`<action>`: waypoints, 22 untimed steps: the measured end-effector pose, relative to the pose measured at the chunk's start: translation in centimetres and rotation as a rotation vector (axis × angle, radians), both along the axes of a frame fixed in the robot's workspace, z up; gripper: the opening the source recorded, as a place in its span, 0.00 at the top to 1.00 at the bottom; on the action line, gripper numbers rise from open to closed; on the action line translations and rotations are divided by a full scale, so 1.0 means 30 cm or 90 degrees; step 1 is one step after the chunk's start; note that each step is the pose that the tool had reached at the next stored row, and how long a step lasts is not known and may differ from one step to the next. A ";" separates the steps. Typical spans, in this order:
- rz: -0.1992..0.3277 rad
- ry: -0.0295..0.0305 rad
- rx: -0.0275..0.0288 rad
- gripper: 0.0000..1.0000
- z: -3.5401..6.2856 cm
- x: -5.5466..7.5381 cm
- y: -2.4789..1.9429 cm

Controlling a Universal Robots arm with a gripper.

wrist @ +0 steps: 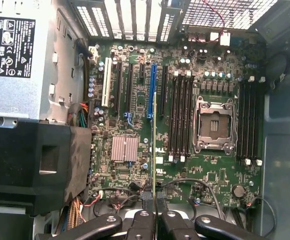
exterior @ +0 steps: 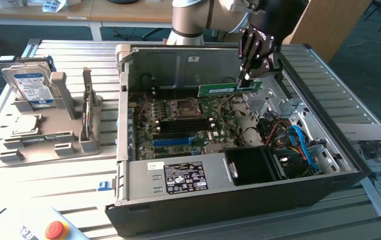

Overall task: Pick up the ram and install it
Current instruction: 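Pick up the ram and move it above insertion slot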

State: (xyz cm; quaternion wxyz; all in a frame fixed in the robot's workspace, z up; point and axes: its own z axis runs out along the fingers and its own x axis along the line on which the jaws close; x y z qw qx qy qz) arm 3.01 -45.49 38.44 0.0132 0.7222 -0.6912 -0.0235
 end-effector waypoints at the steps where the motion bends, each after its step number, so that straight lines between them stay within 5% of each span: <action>1: 0.000 0.0000 0.0000 0.88 0.000 0.000 0.000; 22: 0.000 0.0000 0.0000 0.88 0.000 -0.058 0.002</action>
